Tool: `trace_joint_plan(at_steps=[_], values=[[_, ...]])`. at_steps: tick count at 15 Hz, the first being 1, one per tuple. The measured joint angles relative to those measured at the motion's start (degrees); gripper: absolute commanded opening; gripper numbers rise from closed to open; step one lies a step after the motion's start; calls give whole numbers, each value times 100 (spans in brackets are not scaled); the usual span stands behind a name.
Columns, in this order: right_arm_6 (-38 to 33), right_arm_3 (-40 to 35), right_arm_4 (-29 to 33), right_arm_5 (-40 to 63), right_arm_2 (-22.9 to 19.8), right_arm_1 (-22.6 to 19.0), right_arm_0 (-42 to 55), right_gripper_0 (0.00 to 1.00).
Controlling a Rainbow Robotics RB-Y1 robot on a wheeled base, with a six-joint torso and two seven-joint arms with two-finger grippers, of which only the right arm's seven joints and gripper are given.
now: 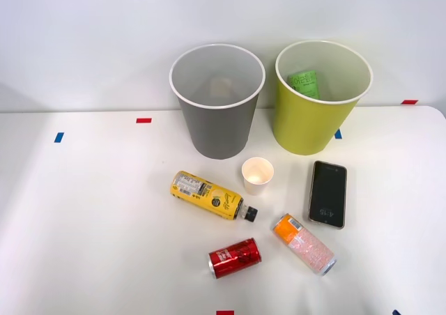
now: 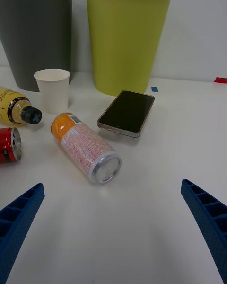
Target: Put cans in the gray bin, plastic bottles in the light green bin
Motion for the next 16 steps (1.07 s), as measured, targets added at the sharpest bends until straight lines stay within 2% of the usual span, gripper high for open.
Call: trace_joint_plan(at_steps=[16], values=[[-1,0,0,0,0,0,0,100]])
